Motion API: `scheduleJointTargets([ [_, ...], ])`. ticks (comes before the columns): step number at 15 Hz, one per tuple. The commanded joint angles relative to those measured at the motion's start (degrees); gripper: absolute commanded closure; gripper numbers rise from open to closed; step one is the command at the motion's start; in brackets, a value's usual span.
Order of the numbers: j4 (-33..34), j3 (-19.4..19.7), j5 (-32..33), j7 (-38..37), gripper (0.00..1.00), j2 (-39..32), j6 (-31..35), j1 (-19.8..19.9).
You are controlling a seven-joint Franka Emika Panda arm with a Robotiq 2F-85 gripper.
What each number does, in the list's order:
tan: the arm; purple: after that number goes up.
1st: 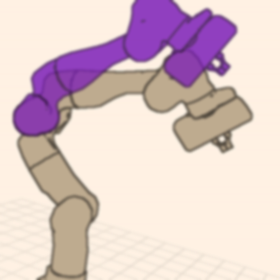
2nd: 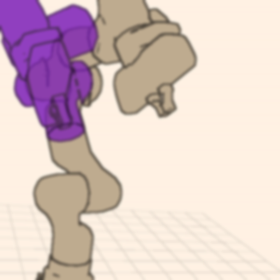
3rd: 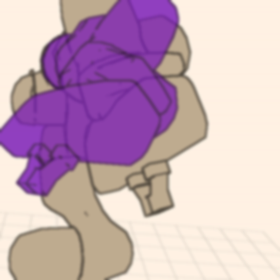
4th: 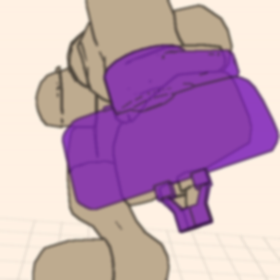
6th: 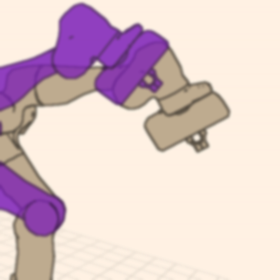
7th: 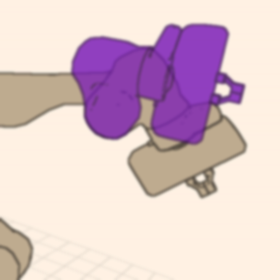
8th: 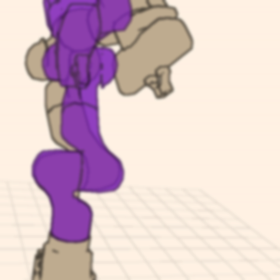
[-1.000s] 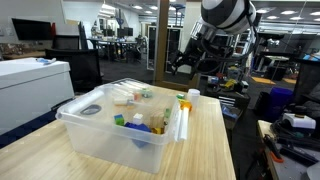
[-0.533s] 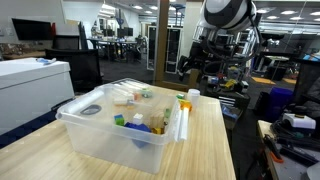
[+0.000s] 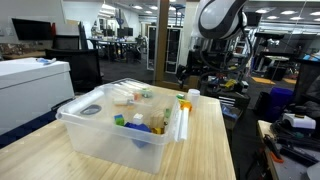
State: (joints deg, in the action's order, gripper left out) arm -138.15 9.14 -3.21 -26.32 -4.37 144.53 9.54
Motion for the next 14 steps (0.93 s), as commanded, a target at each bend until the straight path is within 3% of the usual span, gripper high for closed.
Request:
scheduleJointTargets([
  [1,1.39,1.37,4.05,-3.98,0.0,-2.71,-1.43,-0.77],
  [4,0.8,2.41,7.32,-4.76,0.0,-3.99,-0.92,-1.25],
  [8,-0.36,2.45,6.81,-2.36,0.0,-5.85,4.85,-1.38],
  [14,-2.67,2.79,4.88,0.72,0.0,-12.6,20.48,-2.99],
])
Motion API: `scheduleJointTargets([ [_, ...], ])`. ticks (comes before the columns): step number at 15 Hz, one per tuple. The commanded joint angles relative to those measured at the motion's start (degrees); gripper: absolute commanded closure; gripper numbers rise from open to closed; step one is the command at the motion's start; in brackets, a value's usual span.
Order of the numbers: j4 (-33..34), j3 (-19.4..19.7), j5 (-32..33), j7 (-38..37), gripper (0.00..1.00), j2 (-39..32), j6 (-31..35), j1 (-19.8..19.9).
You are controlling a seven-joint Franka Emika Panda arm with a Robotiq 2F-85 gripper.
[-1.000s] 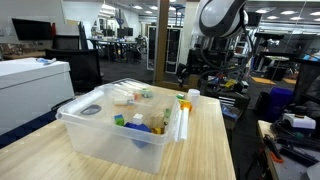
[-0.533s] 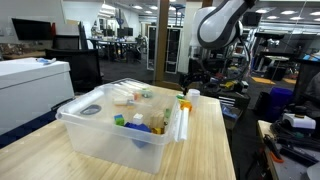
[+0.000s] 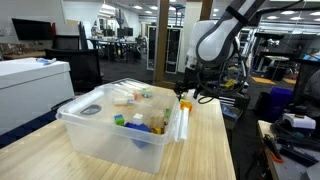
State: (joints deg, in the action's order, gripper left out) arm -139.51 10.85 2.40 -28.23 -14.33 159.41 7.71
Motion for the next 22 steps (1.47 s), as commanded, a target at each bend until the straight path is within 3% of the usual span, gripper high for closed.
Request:
scheduleJointTargets([
  [1,-1.69,1.25,-0.97,3.37,0.0,-3.43,7.2,-1.35],
  [6,-3.97,0.91,-4.06,6.9,0.0,-5.61,12.72,-1.0],
  [13,-7.9,-2.32,-13.34,5.44,0.0,-6.22,20.1,-1.58],
  [16,-7.3,-1.23,-16.51,3.82,0.0,-5.55,15.36,-2.88],
  [22,-3.79,-0.95,-20.5,3.07,0.0,-5.01,7.67,-1.45],
])
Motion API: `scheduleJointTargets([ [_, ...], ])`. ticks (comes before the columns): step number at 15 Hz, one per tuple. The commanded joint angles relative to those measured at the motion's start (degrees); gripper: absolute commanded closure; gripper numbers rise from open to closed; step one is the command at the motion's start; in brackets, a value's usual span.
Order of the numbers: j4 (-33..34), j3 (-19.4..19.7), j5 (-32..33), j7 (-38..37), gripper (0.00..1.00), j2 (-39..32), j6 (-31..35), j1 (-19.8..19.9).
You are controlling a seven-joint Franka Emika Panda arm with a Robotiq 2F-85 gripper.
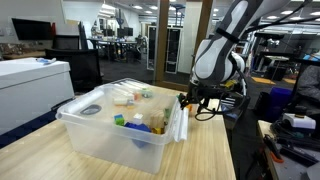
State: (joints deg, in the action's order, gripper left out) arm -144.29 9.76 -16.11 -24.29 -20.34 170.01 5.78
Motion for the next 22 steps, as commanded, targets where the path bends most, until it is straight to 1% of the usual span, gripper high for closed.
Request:
scheduleJointTargets([
  [1,1.5,0.53,-2.04,-1.05,0.0,0.84,-3.49,0.35],
  [6,3.2,1.92,-1.5,-2.87,0.0,-0.49,-4.85,-0.38],
  [13,3.75,1.54,-1.84,-2.42,0.0,-2.45,-3.89,-0.08],
  [14,3.85,1.42,-1.94,-2.3,0.2,-2.4,-4.02,0.02],
  [19,4.28,0.7,-2.2,-1.46,0.56,-1.63,-3.54,0.41],
  [22,4.32,0.71,-2.05,-1.42,0.75,-1.53,-3.22,0.29],
])
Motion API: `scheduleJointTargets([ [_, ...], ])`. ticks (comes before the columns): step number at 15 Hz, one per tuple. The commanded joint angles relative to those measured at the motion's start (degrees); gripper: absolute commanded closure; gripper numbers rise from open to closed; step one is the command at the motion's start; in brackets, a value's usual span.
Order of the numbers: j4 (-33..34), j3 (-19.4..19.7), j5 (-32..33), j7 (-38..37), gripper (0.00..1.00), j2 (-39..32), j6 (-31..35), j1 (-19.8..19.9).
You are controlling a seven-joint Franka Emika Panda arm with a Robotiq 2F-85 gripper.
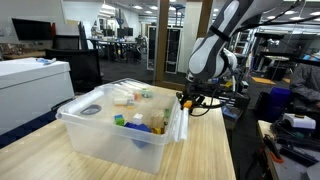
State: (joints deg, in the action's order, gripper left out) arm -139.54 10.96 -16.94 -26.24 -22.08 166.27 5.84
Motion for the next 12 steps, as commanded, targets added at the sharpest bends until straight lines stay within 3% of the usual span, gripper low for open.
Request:
scheduleJointTargets([
  [1,-0.71,-0.16,-0.85,0.39,0.75,0.64,0.4,-0.08],
  [4,-1.88,-0.05,-0.68,0.59,0.75,3.09,-0.54,-0.22],
  [12,-6.65,-2.56,-2.53,2.78,0.75,18.25,-1.93,0.78],
])
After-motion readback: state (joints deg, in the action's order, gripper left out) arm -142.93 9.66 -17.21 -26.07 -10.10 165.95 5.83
